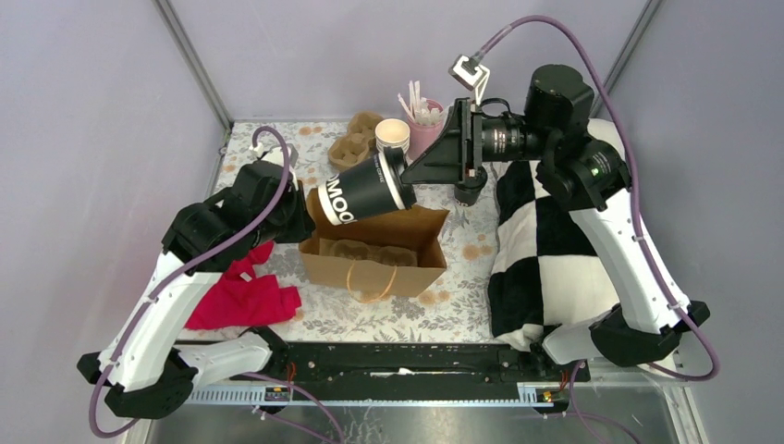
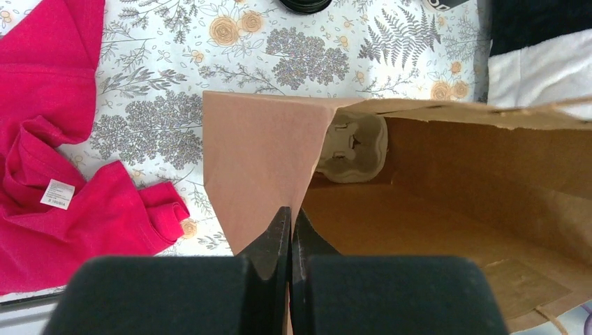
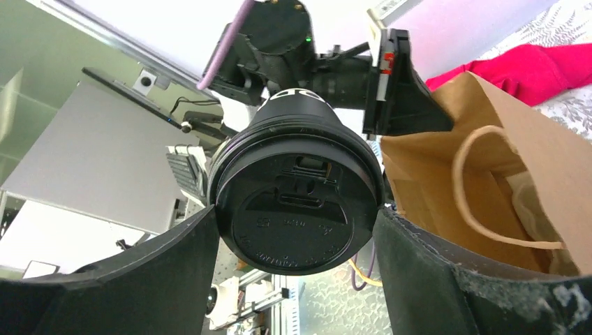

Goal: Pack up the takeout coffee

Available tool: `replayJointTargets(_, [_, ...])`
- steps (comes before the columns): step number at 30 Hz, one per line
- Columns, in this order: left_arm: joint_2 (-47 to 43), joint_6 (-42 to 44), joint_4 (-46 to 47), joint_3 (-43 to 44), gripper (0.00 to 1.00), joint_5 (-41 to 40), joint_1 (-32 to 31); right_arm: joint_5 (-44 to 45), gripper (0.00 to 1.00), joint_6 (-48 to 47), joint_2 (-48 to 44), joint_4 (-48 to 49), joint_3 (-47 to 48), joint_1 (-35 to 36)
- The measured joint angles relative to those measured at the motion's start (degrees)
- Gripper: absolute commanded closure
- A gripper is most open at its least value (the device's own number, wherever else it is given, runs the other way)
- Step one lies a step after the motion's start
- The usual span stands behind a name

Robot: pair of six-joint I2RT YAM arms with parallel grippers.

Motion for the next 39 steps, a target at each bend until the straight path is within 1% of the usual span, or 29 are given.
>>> replayJointTargets(3, [-0.1, -0.3, -0.3, 0.5, 1.00, -0.3, 0.0, 1.9, 0.35, -0.9, 0.7, -2.3, 0.1, 0.9])
replayJointTargets(6, [-0.4, -0.4, -0.2, 0.6, 1.00, -0.4, 0.0, 5.4, 0.35, -4.4, 1.8, -7.6, 1.4, 1.6])
replayJointTargets(13, [-0.7, -0.4, 0.4, 1.9, 1.00, 0.4, 0.0, 15.4, 0.36, -16.6, 6.4, -24.2, 9.7, 6.8])
replayJointTargets(17, [-0.7, -0.4, 0.6, 3.0, 1.00, 1.2, 0.0, 20.5, 0.36, -21.8, 6.5, -30.1, 10.5, 9.3])
replayJointTargets(21, [-0.4, 0.0, 0.4, 3.3, 1.00, 2.3, 0.0, 27.1, 0.37, -26.8, 6.8, -35.2, 11.1, 13.6])
replayJointTargets(27, [1.2, 1.0, 0.2, 5.1, 1.00, 3.4, 0.0, 35.7, 0.38, -32.2, 7.3, -39.3, 11.6, 17.7])
replayJointTargets(31, [1.5, 1.3, 0.1, 5.3, 1.00, 3.9, 0.0, 40.2, 0.39, -34.0, 7.2, -39.3, 10.5, 19.3])
replayJointTargets(39, [2.0, 1.3, 0.1, 5.5, 1.00, 5.9, 0.0, 52.0, 0.40, -36.6, 7.1, -38.6, 5.2, 26.8])
